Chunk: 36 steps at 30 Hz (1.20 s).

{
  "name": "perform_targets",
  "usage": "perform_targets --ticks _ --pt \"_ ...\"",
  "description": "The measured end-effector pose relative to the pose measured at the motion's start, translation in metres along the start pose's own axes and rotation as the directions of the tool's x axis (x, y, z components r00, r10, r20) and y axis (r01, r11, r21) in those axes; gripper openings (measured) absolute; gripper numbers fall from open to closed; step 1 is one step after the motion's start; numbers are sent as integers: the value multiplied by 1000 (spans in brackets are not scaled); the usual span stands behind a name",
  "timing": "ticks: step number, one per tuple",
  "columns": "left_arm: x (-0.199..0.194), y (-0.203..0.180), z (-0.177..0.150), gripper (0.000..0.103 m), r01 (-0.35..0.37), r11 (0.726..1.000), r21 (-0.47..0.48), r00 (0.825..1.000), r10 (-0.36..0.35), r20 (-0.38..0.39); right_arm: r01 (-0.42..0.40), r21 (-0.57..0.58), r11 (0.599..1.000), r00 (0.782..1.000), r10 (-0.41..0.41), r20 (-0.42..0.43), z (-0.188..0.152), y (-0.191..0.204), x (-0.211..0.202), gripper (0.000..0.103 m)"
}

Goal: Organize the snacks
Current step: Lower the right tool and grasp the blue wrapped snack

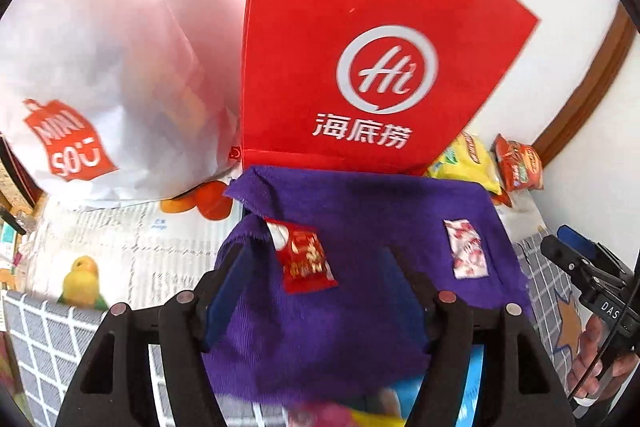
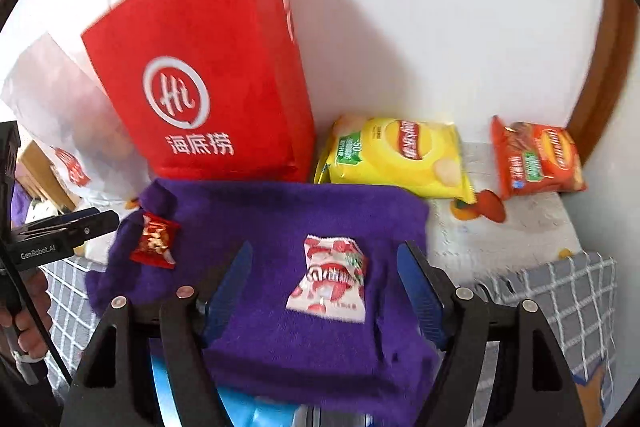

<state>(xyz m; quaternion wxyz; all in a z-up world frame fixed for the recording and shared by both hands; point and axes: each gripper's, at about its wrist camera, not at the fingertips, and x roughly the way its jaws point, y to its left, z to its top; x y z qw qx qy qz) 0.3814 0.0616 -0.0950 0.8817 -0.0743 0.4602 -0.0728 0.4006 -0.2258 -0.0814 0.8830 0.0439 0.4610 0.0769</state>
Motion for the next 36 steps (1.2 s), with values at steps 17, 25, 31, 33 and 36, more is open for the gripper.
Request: perform_targets --ticks 17,25,31,33,36 --pt "-78 -18 -82 74 11 1000 28 999 -12 33 46 54 998 998 -47 30 -95 -6 -104 75" --pt "-74 -18 -109 74 13 1000 16 1000 -13 9 49 94 994 999 -51 16 -128 -20 -110 75" --pt "-64 -15 -126 74 5 1000 5 1000 -5 -15 107 97 989 994 -106 -13 -152 -37 -93 75" --pt "-61 -13 -130 74 -8 1000 6 1000 8 -19 106 107 989 994 -106 -13 -157 -42 -86 75" --pt "-58 -8 -137 74 -17 1000 -11 1000 17 -26 109 116 987 994 -105 -38 -161 -49 -70 75"
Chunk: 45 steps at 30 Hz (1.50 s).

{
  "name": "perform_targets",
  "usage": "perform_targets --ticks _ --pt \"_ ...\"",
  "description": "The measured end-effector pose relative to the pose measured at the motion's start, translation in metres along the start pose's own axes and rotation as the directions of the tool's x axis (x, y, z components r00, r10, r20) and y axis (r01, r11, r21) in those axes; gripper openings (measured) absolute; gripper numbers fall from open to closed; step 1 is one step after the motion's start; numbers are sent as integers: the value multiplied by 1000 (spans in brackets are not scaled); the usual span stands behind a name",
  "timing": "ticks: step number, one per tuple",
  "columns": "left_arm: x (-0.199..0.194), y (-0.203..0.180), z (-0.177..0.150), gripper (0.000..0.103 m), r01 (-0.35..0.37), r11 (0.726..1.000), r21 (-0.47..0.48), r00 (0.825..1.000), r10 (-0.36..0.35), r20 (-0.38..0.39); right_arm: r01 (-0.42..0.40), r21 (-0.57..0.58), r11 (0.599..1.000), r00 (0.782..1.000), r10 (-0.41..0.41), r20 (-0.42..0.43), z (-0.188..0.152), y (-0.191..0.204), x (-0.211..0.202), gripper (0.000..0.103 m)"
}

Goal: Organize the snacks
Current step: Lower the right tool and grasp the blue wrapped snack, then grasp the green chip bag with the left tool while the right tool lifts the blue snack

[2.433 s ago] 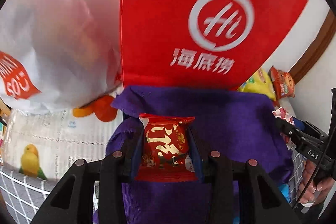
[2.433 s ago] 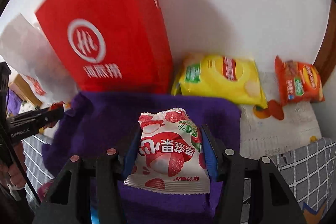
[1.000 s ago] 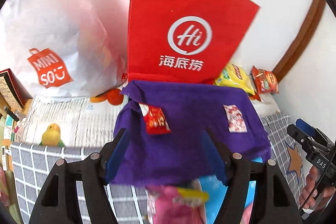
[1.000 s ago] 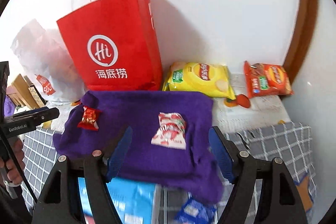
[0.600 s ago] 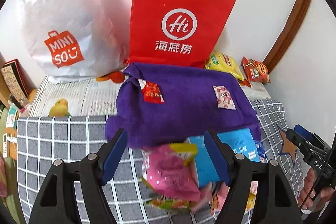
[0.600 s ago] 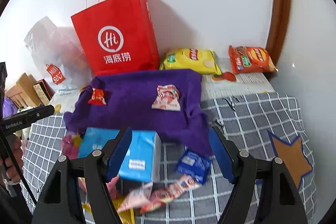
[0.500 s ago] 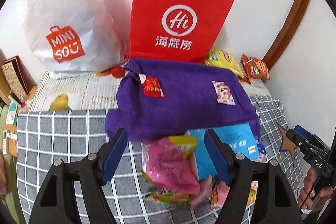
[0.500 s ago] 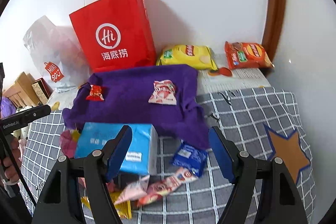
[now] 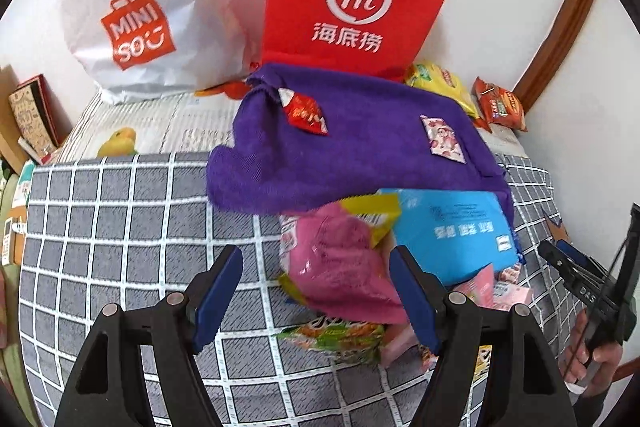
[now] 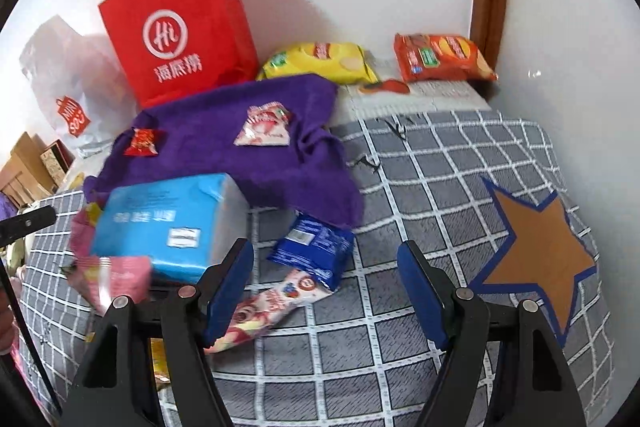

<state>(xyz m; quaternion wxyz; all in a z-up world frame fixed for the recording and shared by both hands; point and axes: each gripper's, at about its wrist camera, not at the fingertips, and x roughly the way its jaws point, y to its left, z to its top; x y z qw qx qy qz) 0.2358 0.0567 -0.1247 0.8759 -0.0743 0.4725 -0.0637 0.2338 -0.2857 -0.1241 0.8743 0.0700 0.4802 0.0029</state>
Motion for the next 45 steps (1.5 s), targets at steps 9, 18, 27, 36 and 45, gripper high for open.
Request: perform_targets --ticks 9,18,27,36,45 --pt "-6 21 -11 74 -13 998 -55 1000 14 11 -8 22 1000 996 10 -90 5 0 64 75" --pt "-5 28 -19 74 -16 997 -78 1000 17 3 -22 22 1000 997 24 -80 4 4 76 57" --pt "-7 15 -30 74 36 999 -37 999 -36 10 -102 25 994 992 104 -68 -3 -2 51 25" --pt "-5 4 -42 74 92 996 0 996 -92 -5 -90 29 996 994 92 -57 -22 -8 36 28" --pt "30 -8 -49 74 41 999 10 998 -41 -48 -84 10 996 994 84 -64 -36 -4 28 35"
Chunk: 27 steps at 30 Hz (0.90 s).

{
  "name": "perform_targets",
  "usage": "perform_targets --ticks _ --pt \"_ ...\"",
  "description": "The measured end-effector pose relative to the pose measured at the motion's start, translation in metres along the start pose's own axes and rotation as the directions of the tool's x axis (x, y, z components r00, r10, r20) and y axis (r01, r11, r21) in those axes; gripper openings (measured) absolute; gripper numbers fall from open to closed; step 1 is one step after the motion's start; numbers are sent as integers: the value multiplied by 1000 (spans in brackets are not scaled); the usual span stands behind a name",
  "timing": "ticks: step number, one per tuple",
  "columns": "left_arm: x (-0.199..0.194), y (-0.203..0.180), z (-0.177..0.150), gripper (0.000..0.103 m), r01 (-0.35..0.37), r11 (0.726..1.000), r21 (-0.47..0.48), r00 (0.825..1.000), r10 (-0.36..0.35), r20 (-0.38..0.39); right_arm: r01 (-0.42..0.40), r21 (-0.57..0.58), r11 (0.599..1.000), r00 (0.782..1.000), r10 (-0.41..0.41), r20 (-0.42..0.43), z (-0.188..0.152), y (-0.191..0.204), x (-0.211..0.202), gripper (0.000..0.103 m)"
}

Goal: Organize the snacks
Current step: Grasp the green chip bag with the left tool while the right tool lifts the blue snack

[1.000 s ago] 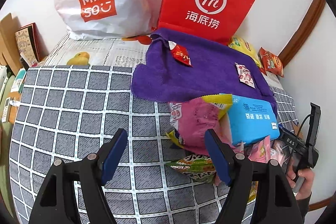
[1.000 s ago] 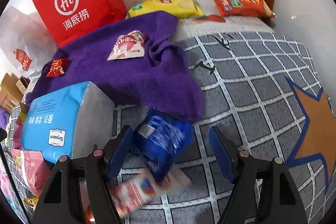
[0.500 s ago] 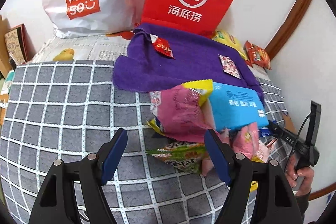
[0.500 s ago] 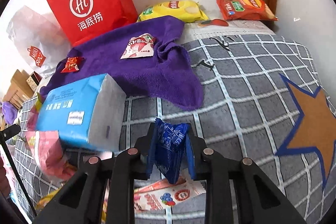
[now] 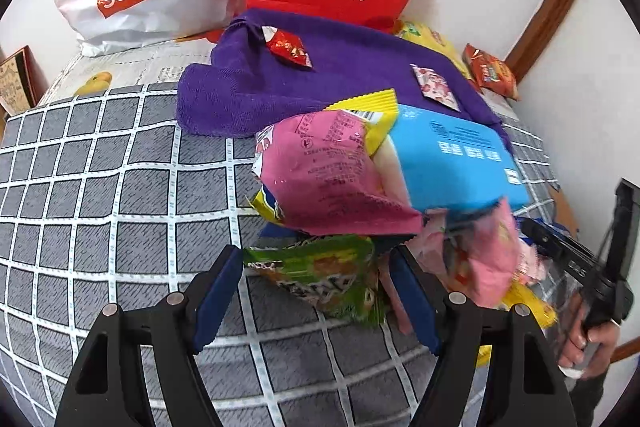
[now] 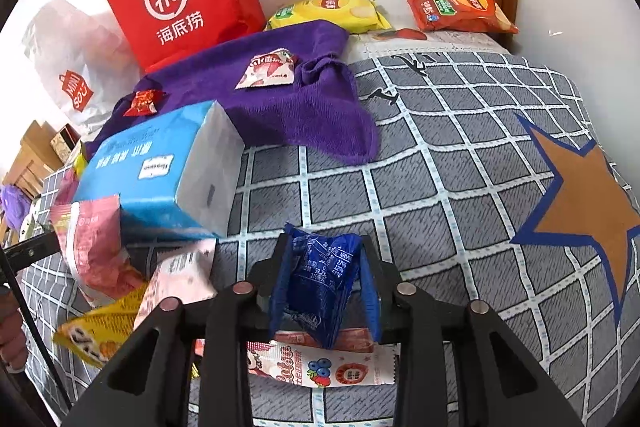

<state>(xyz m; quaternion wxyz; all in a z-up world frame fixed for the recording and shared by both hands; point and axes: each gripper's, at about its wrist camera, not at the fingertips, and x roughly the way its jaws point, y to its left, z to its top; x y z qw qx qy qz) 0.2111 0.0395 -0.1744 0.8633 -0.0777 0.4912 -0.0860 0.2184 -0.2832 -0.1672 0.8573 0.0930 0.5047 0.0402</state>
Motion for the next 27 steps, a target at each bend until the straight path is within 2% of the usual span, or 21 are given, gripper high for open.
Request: perform_targets --ticks 4,6,7,8,9,12,15,18,23,24,27 --pt "18 -2 -1 73 -19 1000 17 998 20 -58 0 0 1000 1000 0 -9 0 2 5 42" --pt "18 0 -5 68 -15 1000 15 999 16 -42 6 -11 1000 1000 -6 -9 -1 4 6 42" --pt "14 2 -7 62 2 1000 13 1000 -2 -29 7 -14 1000 1000 -7 -6 -1 5 6 39" --pt "11 4 -8 52 15 1000 7 1000 -15 -24 -2 -15 1000 1000 2 -6 -1 5 5 36" --pt "7 7 -9 48 31 999 -10 999 -31 -22 -15 -12 1000 1000 15 -7 -1 4 4 30" --pt "-1 12 -10 43 53 998 -22 999 -53 -11 -37 7 999 999 37 -2 -2 1 -3 23" --pt "-11 14 -14 42 41 999 -17 999 -41 4 -40 11 999 999 40 8 -4 0 -11 21" --pt "-23 16 -18 42 71 997 -29 997 -70 14 -57 22 998 998 56 13 -7 0 -19 19" --pt "-44 17 -23 42 74 997 -20 996 -73 47 -60 27 998 998 60 18 -17 1 -35 18" --pt "-45 17 -23 42 75 997 -18 996 -74 51 -58 25 998 998 58 15 -19 2 -36 19" --pt "-49 18 -25 42 77 997 -16 996 -76 54 -46 4 999 999 46 -19 -26 2 -35 32"
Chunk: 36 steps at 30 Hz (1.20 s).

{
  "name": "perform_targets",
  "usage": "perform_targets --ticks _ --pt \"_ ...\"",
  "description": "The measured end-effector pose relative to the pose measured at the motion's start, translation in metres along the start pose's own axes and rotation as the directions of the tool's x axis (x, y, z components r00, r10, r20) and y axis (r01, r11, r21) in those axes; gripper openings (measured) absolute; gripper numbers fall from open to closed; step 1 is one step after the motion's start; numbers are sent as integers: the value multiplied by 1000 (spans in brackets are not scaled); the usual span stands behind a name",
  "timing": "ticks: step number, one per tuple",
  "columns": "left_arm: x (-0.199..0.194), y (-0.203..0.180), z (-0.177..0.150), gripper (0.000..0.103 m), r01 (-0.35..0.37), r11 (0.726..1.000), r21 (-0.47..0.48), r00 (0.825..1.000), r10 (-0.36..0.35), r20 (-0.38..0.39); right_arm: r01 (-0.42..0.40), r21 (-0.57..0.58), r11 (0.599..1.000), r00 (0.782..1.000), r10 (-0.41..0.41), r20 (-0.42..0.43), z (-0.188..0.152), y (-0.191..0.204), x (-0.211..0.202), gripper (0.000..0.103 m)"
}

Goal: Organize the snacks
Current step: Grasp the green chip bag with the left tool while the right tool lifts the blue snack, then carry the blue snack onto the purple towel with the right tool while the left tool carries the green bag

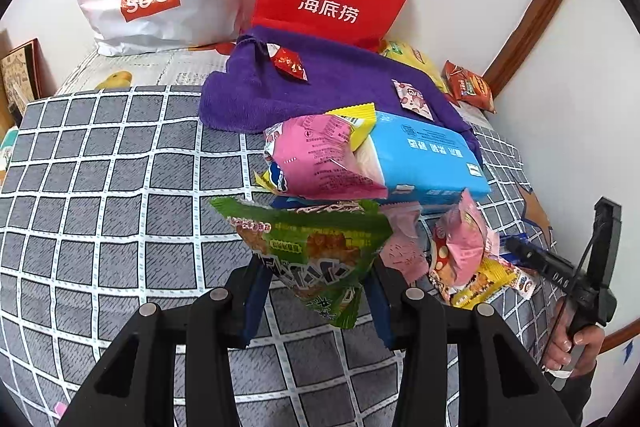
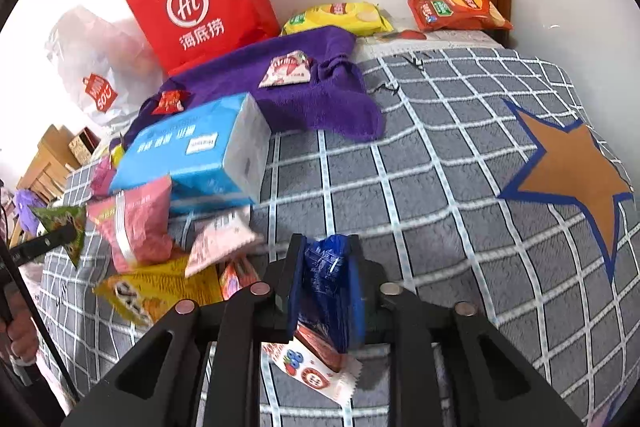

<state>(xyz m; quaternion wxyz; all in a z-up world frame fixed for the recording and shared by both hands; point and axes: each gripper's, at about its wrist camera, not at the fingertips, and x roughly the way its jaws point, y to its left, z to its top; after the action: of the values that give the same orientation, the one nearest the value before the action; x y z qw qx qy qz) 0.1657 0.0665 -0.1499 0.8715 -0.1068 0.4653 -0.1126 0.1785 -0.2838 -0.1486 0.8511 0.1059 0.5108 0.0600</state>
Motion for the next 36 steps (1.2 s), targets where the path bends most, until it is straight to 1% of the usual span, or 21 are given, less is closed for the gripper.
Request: perform_targets --ticks 1,4,6,8,10,11,14,20,25,31,36 --pt "0 0 0 42 0 1000 -2 1000 0 -1 4 -12 1000 1000 -4 -14 -3 0 1 37" --pt "0 -2 -2 42 10 1000 -6 1000 -10 -3 22 -26 999 999 -23 -34 -11 -2 7 39" --pt "2 -5 -1 42 19 1000 -8 1000 -19 -7 -1 -7 1000 999 1 -39 -14 -6 11 39" --pt "1 -8 -1 42 21 1000 -3 1000 -21 -7 -15 -10 1000 1000 15 -27 -14 -6 11 27" --pt "-3 -13 0 42 18 1000 9 1000 -18 0 -32 -6 999 999 32 -16 -12 -4 7 22" --pt "-4 -14 2 42 18 1000 14 1000 -19 5 -28 -6 1000 1000 28 0 -10 -3 2 21" --pt "-11 -20 8 42 29 999 23 999 -29 20 -3 -17 1000 999 4 46 -3 1 -14 20" --pt "-21 -37 24 42 56 997 57 997 -58 44 -9 16 1000 995 7 104 16 2 -45 20" --pt "-22 -50 37 42 71 995 74 996 -75 47 -30 16 999 988 28 150 36 15 -64 20" --pt "-18 -64 52 42 107 991 83 993 -110 35 -72 -15 997 983 74 167 54 40 -69 20" --pt "-16 -68 68 42 122 989 81 991 -125 39 -107 -51 993 982 114 153 71 65 -60 20"
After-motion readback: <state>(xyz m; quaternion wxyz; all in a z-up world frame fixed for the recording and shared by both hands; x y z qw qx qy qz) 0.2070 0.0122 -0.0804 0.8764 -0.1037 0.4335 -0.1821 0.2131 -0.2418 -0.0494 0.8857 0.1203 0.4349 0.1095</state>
